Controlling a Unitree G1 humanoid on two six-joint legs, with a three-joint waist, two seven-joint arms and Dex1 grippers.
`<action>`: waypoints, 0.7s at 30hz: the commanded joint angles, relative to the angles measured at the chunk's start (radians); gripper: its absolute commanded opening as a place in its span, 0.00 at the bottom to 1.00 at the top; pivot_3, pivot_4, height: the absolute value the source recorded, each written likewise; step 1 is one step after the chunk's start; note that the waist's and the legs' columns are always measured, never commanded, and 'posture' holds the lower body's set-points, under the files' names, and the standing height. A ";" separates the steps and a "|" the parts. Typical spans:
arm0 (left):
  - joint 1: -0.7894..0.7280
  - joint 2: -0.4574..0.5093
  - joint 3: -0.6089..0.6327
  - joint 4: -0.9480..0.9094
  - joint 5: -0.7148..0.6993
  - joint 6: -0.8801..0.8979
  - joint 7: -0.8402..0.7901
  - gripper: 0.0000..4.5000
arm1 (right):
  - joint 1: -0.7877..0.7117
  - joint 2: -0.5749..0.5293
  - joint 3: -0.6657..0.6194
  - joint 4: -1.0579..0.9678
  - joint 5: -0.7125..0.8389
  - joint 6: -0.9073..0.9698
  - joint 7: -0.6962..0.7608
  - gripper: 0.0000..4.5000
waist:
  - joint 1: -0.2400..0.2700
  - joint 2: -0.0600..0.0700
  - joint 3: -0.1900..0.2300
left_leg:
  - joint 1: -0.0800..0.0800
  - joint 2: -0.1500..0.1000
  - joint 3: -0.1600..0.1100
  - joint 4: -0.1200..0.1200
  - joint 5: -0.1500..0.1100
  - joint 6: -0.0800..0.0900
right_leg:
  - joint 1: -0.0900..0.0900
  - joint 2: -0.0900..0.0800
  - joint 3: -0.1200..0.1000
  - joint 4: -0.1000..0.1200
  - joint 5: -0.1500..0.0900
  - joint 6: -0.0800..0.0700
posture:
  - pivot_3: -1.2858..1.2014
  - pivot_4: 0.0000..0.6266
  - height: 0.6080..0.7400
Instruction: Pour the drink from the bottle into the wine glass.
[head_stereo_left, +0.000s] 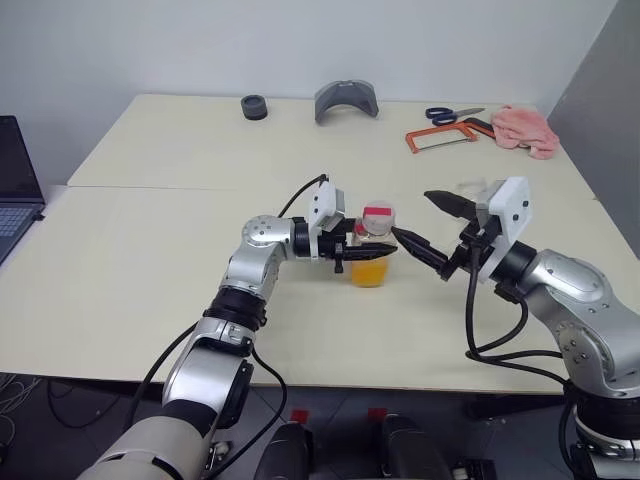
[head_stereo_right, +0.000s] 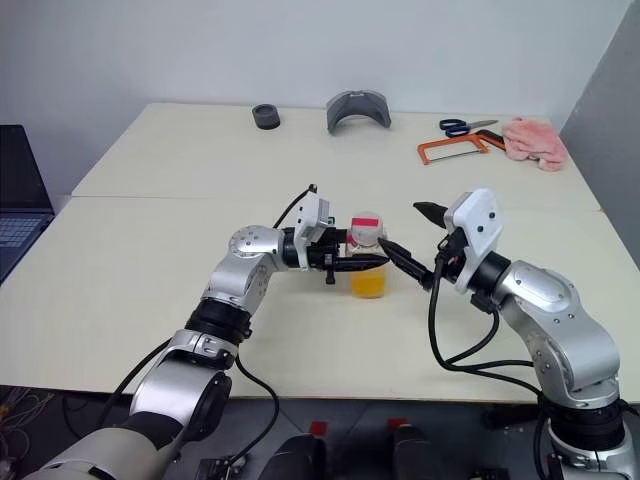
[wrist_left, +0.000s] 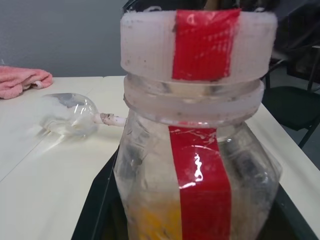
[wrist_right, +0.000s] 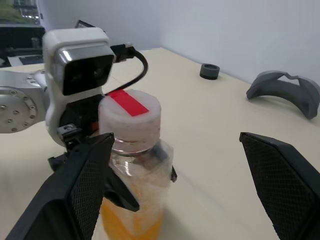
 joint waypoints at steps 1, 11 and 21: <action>-0.015 -0.005 0.018 -0.031 -0.028 -0.001 -0.006 0.37 | -0.039 0.006 0.023 -0.054 0.014 0.002 -0.014 0.95 | 0.000 0.000 0.000 | 0.000 0.000 0.000 0.000 0.000 0.000 | 0.000 0.000 0.000 0.000 0.000 0.000 | 0.52 0.24 1.00; -0.020 -0.007 0.015 -0.033 -0.028 0.002 -0.012 0.37 | -0.116 0.072 0.128 0.025 -0.096 -0.053 -0.058 0.95 | 0.000 0.000 0.000 | 0.000 0.000 0.000 0.000 0.000 0.000 | 0.000 0.000 0.000 0.000 0.000 0.000 | 0.52 0.24 1.00; -0.020 -0.003 0.017 -0.036 -0.026 0.001 -0.009 0.37 | -0.117 0.085 0.109 0.068 -0.115 -0.077 -0.063 0.95 | 0.000 0.000 0.000 | 0.000 0.000 0.000 0.000 0.000 0.000 | 0.000 0.000 0.000 0.000 0.000 0.000 | 0.52 0.24 1.00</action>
